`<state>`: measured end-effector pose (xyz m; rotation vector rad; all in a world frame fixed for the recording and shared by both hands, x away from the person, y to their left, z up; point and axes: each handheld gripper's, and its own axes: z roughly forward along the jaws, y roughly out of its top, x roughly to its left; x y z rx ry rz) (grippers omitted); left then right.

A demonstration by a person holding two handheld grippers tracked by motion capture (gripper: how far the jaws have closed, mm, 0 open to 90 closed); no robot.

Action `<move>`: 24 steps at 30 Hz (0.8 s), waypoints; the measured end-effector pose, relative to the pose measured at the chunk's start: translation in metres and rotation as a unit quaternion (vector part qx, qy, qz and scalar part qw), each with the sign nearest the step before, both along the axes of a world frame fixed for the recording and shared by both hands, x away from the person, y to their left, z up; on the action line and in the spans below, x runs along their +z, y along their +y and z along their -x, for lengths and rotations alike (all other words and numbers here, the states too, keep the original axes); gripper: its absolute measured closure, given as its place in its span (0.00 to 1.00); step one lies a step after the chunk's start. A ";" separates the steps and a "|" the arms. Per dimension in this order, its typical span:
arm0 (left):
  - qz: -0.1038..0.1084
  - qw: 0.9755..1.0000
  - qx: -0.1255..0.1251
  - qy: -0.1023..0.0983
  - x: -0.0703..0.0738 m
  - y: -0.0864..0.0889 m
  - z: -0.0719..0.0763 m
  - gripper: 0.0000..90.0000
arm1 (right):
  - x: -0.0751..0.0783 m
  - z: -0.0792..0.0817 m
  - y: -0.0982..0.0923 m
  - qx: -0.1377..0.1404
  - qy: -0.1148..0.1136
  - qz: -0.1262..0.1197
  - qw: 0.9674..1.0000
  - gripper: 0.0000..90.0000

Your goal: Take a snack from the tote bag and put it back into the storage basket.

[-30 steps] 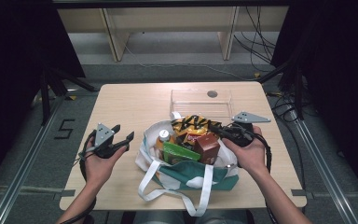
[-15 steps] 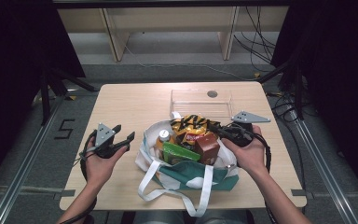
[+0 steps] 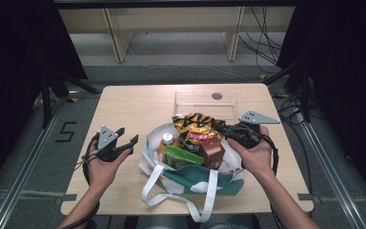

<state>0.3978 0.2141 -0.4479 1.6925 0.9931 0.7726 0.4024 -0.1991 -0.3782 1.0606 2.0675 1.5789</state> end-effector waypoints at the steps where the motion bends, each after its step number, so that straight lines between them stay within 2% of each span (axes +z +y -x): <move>1: 0.001 1.000 0.000 0.000 0.000 0.000 0.000 0.43 | 0.001 0.000 0.000 0.002 -0.004 -0.005 1.000 1.00; 2: 0.002 1.000 0.000 0.001 0.000 0.000 0.000 0.43 | 0.004 0.003 0.001 -0.005 0.009 -0.014 1.000 1.00; 3: 0.002 1.000 0.000 0.001 0.000 0.000 0.000 0.43 | 0.005 0.001 0.000 0.001 -0.001 -0.014 1.000 1.00; 7: 0.004 1.000 0.002 0.001 0.000 0.000 0.000 0.43 | 0.011 0.003 -0.001 0.001 -0.015 -0.016 1.000 1.00; 11: 0.005 1.000 0.003 0.000 0.000 0.000 -0.001 0.43 | 0.016 0.007 0.000 0.002 -0.009 -0.023 1.000 1.00; 12: 0.008 1.000 0.001 -0.001 -0.001 0.000 -0.002 0.43 | 0.016 0.005 0.000 0.007 -0.019 -0.023 1.000 1.00; 14: 0.007 1.000 0.003 0.001 -0.001 0.000 -0.002 0.43 | 0.019 0.004 -0.001 0.002 -0.024 -0.022 0.999 1.00; 15: 0.009 1.000 0.003 0.001 -0.001 0.001 -0.002 0.43 | 0.021 0.006 0.000 0.000 -0.013 -0.033 0.999 1.00; 16: 0.008 1.000 0.002 0.002 -0.001 0.001 -0.002 0.43 | 0.021 0.004 -0.001 0.001 -0.027 -0.028 0.999 1.00; 18: 0.010 1.000 0.003 0.002 -0.001 0.002 -0.002 0.43 | 0.025 0.006 0.000 -0.001 -0.023 -0.036 0.999 1.00; 20: 0.010 1.000 0.002 0.002 -0.001 0.001 -0.002 0.43 | 0.027 0.005 -0.001 0.001 -0.034 -0.037 0.999 1.00; 22: 0.009 1.000 0.001 0.001 -0.001 0.000 -0.002 0.43 | 0.030 0.007 -0.001 -0.002 -0.030 -0.041 0.999 1.00; 23: 0.008 1.000 -0.001 0.000 -0.001 -0.001 -0.002 0.43 | 0.031 0.005 -0.002 -0.002 -0.043 -0.034 0.999 1.00; 24: 0.009 1.000 -0.001 0.000 -0.001 -0.001 -0.002 0.43 | 0.032 0.007 -0.002 -0.002 -0.035 -0.040 0.999 1.00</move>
